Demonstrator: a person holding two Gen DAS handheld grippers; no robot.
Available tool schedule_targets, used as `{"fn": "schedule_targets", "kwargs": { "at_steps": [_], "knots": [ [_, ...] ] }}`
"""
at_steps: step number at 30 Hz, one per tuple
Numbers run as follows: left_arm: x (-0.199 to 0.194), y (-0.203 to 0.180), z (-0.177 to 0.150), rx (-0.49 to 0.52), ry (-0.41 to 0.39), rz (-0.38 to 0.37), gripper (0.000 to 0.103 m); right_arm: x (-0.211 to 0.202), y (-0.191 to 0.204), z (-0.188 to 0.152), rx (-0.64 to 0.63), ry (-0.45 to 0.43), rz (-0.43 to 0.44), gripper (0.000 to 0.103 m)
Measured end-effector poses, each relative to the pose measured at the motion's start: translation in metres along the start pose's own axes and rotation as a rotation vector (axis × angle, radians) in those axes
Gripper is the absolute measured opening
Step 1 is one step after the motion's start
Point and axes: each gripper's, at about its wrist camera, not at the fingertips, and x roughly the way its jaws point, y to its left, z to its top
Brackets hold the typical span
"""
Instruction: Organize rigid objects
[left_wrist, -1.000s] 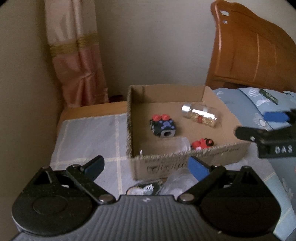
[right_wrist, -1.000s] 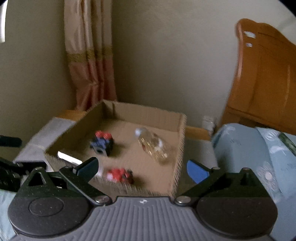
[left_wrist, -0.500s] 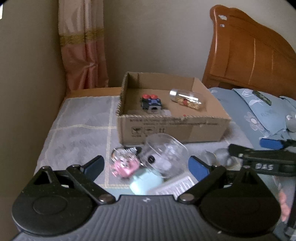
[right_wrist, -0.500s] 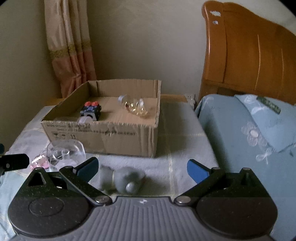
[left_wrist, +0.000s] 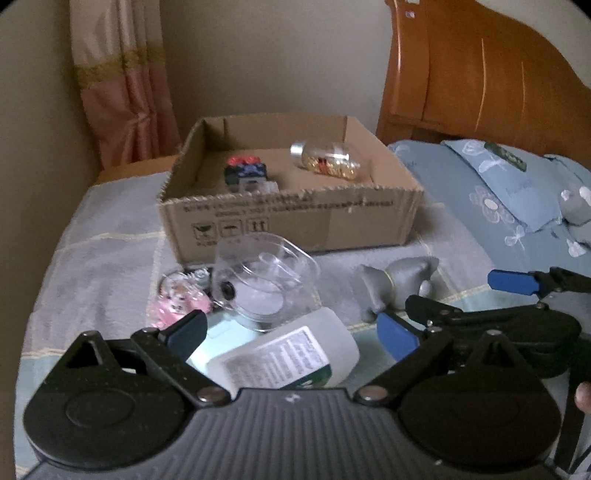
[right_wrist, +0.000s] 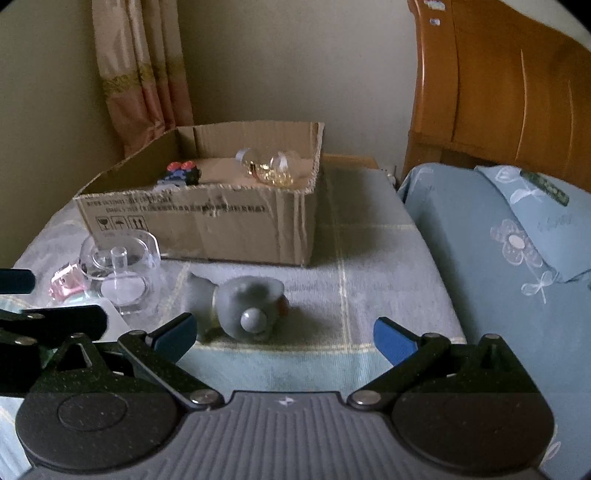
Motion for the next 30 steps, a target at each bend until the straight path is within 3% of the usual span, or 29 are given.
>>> {"fn": "schedule_targets", "kwargs": {
  "at_steps": [8,13,21,30],
  "knots": [
    [0.010,0.010,-0.009,-0.007,0.038,0.025,0.099,0.006,-0.002,-0.005,-0.006,0.020,0.015,0.103],
    [0.003,0.028,-0.019,-0.050,0.045,0.007,0.101,0.010,0.010,-0.009,-0.062,0.038,0.043,0.103],
    [-0.012,0.052,-0.037,-0.049,0.044,0.050,0.102,0.020,0.025,-0.013,-0.120,0.044,0.060,0.103],
    [0.005,0.059,-0.048,-0.043,0.092,0.040,0.102,0.035,0.026,-0.018,-0.111,0.069,0.047,0.103]
  ]
}}
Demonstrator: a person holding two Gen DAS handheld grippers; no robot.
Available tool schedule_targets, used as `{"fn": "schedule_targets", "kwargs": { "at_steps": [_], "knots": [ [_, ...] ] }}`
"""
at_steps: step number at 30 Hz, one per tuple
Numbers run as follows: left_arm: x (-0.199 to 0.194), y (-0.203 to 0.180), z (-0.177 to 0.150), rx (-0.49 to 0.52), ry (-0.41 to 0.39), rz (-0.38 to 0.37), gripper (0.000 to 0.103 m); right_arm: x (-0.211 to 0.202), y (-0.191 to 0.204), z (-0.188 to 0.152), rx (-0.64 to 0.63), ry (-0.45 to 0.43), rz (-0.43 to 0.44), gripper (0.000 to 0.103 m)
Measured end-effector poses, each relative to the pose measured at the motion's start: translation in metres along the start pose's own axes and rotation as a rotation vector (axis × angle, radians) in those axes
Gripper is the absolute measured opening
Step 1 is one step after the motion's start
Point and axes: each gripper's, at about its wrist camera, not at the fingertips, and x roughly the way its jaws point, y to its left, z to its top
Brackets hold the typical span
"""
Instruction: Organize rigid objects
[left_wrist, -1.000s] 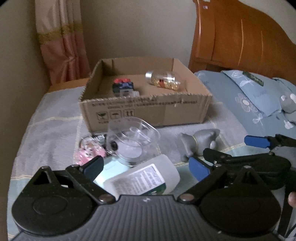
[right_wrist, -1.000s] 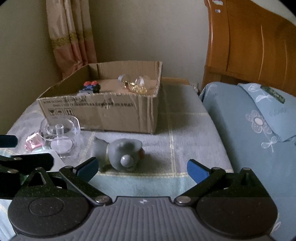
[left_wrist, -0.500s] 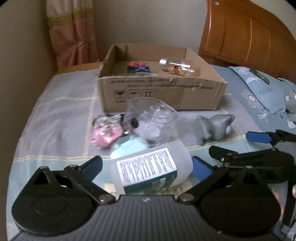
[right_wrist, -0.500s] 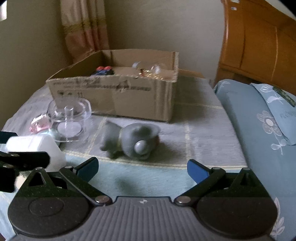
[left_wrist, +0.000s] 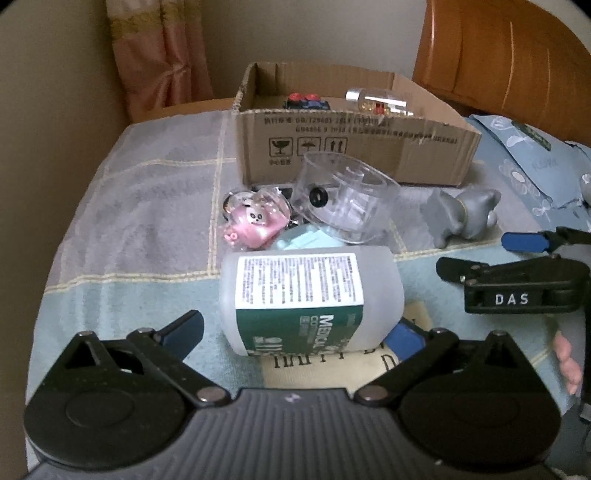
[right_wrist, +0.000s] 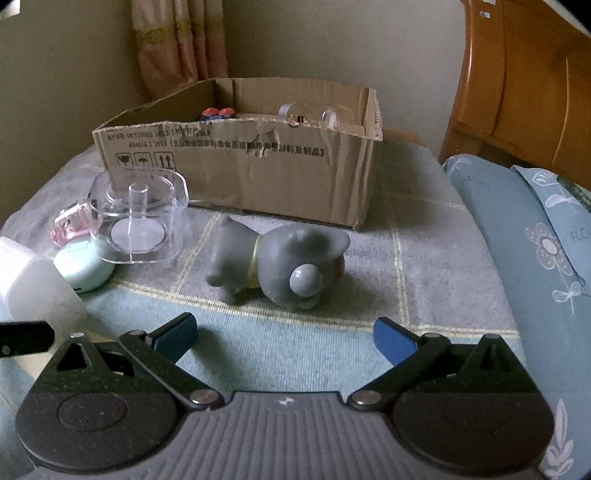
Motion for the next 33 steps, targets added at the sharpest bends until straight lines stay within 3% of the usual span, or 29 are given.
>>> {"fn": "schedule_targets", "kwargs": {
  "at_steps": [4,8,23,27,33],
  "knots": [
    [0.012,0.003,-0.003,-0.014,0.034,-0.014,0.102,0.004,0.001,0.002,-0.009,-0.011,0.008,0.103],
    [0.017,-0.004,-0.005,0.027,0.024,0.026,0.102,0.009,0.003,0.003,0.007,-0.038,-0.004,0.103],
    [0.018,-0.007,-0.006,0.012,-0.031,0.051,0.100,0.022,0.007,0.015,0.033,-0.070,-0.036,0.103],
    [0.013,-0.017,-0.007,0.087,-0.064,0.091,0.100,0.021,0.010,0.015,0.022,-0.077,-0.042,0.103],
    [0.006,-0.016,-0.005,0.064,-0.076,0.075,0.097,0.018,0.013,0.014,0.016,-0.084,-0.043,0.098]
  ]
}}
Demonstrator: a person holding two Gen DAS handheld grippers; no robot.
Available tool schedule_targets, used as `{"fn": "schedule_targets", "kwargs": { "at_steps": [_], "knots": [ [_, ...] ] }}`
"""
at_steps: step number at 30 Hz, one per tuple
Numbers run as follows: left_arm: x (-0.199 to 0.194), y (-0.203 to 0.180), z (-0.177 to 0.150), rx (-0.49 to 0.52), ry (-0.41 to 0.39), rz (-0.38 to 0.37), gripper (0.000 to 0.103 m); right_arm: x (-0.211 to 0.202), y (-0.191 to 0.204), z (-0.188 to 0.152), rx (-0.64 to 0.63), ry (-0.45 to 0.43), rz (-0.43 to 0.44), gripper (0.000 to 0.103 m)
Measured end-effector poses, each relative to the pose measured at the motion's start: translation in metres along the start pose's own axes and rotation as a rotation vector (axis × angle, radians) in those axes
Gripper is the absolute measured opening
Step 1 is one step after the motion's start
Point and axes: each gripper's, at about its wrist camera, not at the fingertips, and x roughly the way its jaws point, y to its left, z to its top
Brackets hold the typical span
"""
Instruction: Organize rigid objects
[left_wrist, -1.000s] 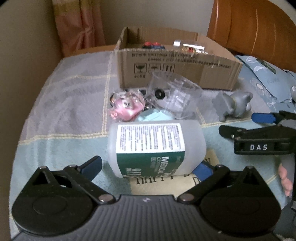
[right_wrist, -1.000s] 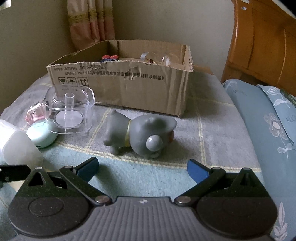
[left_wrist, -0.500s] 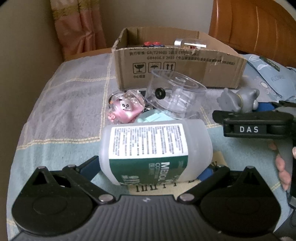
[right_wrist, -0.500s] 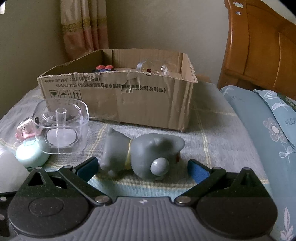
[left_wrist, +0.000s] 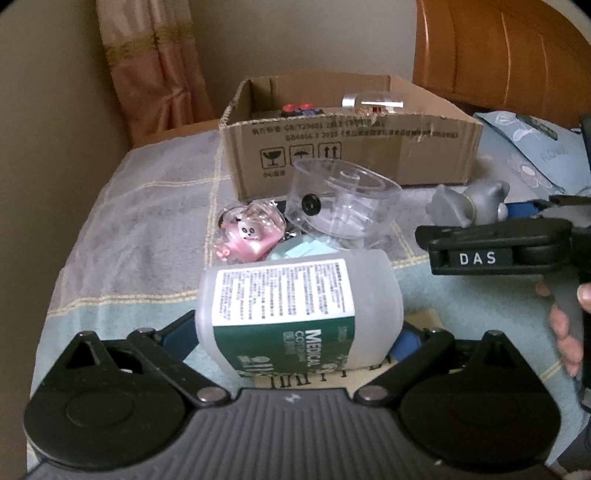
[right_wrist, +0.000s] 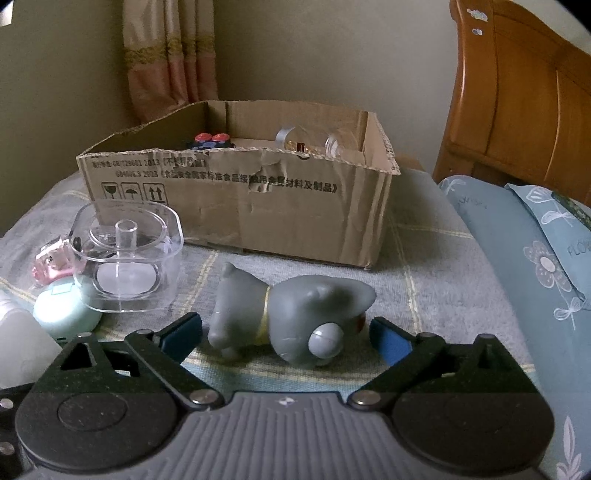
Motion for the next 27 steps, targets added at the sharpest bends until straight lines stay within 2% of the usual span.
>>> {"fn": "schedule_targets", "kwargs": {
  "at_steps": [5,9,12,14,17,27],
  "knots": [
    [-0.001,-0.002,0.002,0.014,0.004,0.017,0.095,-0.004,0.001,0.001,0.006,-0.009,0.003,0.093],
    [-0.005,-0.002,0.002,0.007,-0.005,0.001,0.094,-0.006,-0.001,0.001,0.013,-0.014,0.001,0.090],
    [-0.007,-0.001,0.002,0.004,-0.013,0.001,0.094,-0.007,-0.003,0.003,0.017,-0.017,0.004,0.082],
    [-0.007,0.000,0.003,-0.008,-0.014,-0.011,0.085,-0.007,-0.004,0.003,0.013,-0.014,-0.004,0.079],
    [-0.005,0.003,0.003,-0.031,0.000,-0.035,0.083,-0.007,-0.005,0.003,0.017,-0.014,-0.002,0.079],
    [-0.015,0.002,0.003,-0.039,-0.009,-0.029,0.083,-0.006,-0.006,0.006,0.023,-0.006,-0.005,0.079]
  ]
}}
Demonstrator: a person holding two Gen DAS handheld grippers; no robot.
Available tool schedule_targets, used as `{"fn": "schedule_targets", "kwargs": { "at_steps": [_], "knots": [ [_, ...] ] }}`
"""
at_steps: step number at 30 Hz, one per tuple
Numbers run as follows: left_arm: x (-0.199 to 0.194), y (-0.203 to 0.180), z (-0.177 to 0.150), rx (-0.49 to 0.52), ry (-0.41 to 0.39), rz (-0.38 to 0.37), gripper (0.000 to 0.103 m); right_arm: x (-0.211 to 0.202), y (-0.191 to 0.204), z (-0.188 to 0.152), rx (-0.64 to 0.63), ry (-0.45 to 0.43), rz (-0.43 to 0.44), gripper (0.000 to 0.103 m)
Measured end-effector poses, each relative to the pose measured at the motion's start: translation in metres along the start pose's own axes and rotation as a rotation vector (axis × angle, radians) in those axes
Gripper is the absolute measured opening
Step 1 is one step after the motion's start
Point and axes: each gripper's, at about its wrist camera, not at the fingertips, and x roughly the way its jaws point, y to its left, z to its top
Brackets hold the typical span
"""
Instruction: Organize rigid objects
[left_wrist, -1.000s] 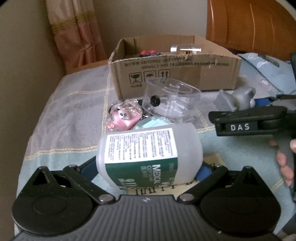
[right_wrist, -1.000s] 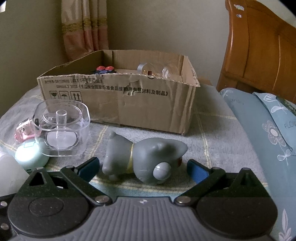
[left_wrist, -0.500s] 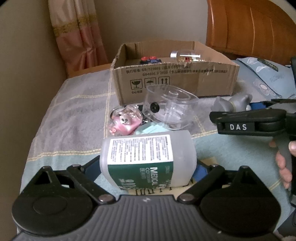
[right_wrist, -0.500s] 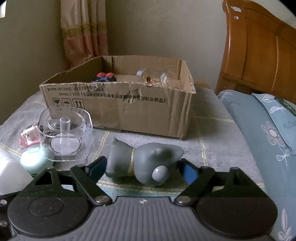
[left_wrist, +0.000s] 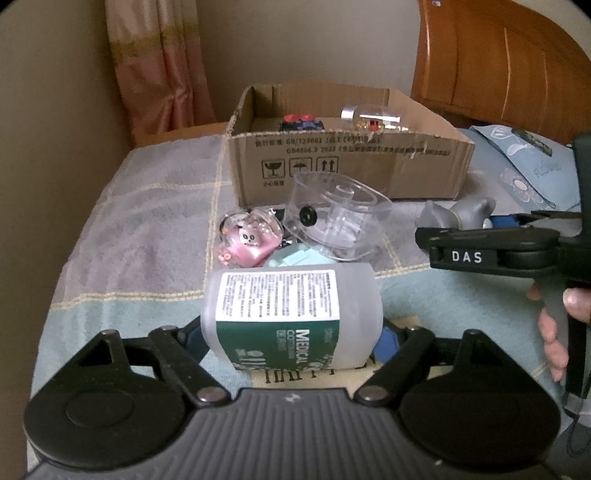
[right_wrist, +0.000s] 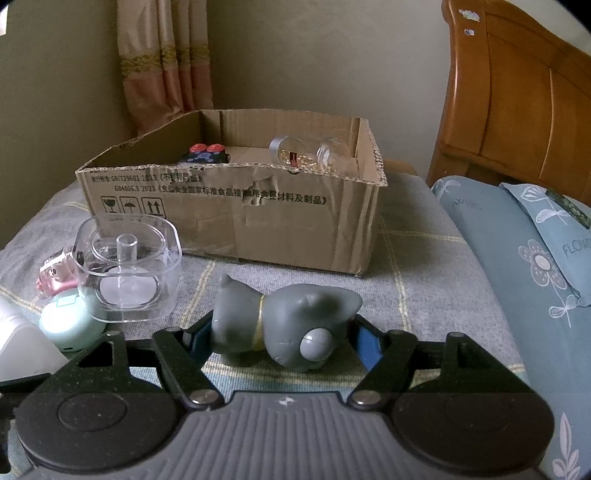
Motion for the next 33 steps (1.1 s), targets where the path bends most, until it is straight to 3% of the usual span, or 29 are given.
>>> {"fn": "schedule_targets", "kwargs": {
  "at_steps": [14,26,33],
  "knots": [
    [-0.003,0.004,0.004,0.005,0.035,-0.037,0.083,-0.010,0.002,0.006,-0.087,0.019,0.024,0.077],
    [-0.019,0.011,0.018,0.116,0.062,-0.113,0.082,-0.038,-0.014,0.018,-0.148,0.082,0.146,0.077],
    [-0.030,0.022,0.043,0.189,0.056,-0.191,0.082,-0.055,-0.014,0.043,-0.230,0.084,0.166,0.077]
  ]
}}
